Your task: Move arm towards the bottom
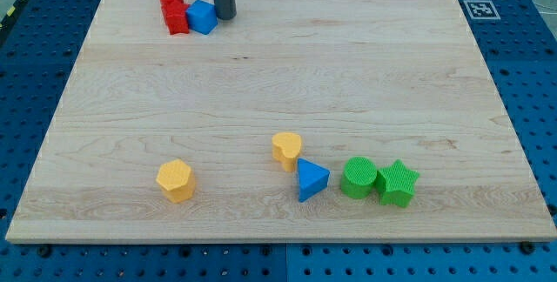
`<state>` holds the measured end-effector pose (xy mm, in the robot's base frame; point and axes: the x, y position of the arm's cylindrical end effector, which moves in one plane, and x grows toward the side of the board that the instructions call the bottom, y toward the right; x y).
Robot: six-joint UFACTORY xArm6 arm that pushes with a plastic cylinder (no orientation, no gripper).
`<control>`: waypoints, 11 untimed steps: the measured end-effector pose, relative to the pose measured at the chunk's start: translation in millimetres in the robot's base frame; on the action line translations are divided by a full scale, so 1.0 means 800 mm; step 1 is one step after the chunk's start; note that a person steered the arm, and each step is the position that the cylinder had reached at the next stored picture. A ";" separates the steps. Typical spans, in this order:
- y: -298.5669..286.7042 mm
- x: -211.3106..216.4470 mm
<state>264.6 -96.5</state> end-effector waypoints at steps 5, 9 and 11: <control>0.041 0.145; 0.074 0.329; 0.099 0.411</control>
